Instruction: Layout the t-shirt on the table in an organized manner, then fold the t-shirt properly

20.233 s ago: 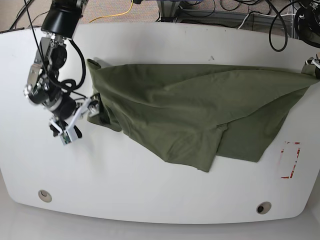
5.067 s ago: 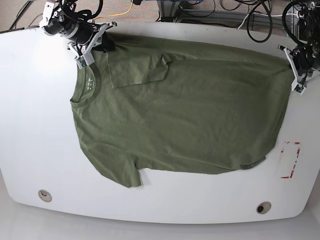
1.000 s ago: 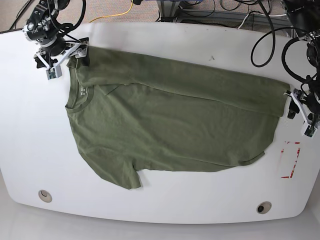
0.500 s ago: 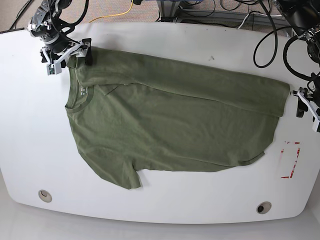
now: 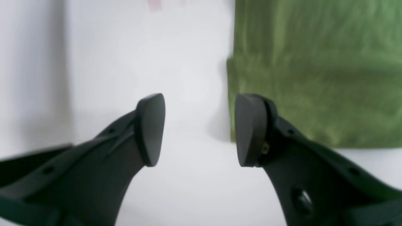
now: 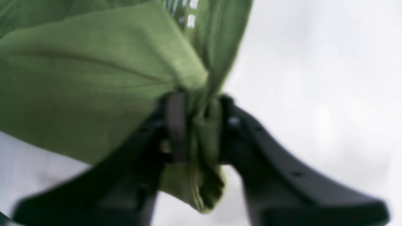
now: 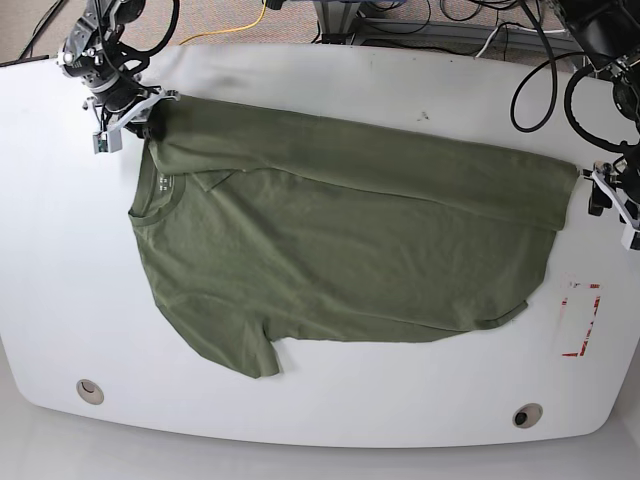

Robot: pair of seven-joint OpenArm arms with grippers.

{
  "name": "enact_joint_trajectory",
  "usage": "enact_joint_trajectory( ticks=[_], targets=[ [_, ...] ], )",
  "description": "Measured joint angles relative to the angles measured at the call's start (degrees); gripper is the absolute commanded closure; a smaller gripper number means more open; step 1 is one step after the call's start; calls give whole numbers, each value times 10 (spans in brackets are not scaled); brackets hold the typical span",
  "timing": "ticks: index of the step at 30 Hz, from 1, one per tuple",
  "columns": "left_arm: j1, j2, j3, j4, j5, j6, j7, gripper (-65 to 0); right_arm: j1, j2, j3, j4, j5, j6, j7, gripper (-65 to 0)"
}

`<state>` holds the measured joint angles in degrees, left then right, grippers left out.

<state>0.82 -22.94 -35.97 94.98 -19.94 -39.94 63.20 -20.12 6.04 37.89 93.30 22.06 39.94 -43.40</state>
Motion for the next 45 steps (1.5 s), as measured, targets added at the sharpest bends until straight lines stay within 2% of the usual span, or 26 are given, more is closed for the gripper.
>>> enact_joint_trajectory(
  ticks=[8, 14, 21, 30, 38, 40, 45],
  targets=[
    [1, 1, 1, -53, -1, 0, -3, -336, 0, -1, -1, 0, 3, 1, -3, -2],
    [3, 1, 3, -102, 2, 0, -31, -338, -1, -2, -1, 0, 3, 1, -3, -2],
    [3, 4, 48, -157, -1, 0, -77, -338, -1, -2, -1, 0, 3, 1, -3, -2],
    [1, -1, 85, -194, 2, 0, -81, -338, -1, -2, -1, 1, 5, 1, -3, -2],
    [-5, -2, 92, -228, -7, 0, -118, -331, -2, 0, -1, 1, 6, 1, -4, -2],
    [-6, -4, 97, -231, -6, 0, -123, -307, -2, 0, -1, 1, 7, 1, -3, -2],
    [-7, -4, 102, -231, 15, 2, -125, -76, -2, 0, -1, 1, 7, 2, -3, 0]
  ],
)
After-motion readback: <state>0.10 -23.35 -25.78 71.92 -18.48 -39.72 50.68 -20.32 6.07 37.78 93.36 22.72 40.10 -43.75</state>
